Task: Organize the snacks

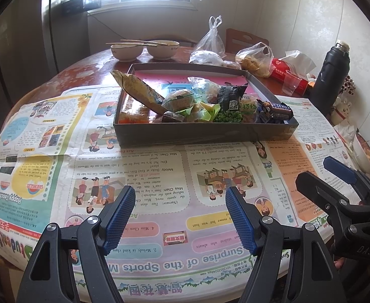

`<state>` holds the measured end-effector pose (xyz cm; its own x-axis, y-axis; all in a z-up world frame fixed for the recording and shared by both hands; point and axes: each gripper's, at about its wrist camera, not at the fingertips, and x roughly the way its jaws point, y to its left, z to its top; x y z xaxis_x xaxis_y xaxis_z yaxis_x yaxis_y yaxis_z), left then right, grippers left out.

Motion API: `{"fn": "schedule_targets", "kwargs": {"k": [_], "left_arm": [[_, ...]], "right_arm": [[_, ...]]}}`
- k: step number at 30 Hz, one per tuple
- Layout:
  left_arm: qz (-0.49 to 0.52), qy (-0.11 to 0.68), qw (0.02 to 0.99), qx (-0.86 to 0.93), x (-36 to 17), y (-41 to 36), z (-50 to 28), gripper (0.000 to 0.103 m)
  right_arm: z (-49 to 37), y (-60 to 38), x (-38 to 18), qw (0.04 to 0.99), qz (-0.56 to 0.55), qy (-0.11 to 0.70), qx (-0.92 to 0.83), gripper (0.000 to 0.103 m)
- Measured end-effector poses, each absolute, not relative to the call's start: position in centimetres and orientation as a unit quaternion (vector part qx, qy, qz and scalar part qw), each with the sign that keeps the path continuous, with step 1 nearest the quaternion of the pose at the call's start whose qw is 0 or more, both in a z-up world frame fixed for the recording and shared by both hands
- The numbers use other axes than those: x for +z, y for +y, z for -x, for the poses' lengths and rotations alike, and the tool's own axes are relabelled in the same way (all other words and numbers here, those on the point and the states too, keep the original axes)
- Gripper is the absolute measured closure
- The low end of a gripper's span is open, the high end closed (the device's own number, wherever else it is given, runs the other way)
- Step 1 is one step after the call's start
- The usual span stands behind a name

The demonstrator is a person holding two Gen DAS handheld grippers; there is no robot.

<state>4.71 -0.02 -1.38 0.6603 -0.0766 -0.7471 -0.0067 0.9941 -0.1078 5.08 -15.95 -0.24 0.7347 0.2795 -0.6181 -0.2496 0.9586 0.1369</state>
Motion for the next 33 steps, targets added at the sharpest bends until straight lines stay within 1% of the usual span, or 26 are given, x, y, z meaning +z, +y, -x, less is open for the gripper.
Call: {"fn": "schedule_targets", "kwargs": {"k": [33], "left_arm": [[0.059,0.407,0.911,-0.007,-1.52,0.66,-5.03,0.028]], "right_arm": [[-5.34,-16.32,-0.31,0.931,-0.020,0.339,0.132,0.002]]}}
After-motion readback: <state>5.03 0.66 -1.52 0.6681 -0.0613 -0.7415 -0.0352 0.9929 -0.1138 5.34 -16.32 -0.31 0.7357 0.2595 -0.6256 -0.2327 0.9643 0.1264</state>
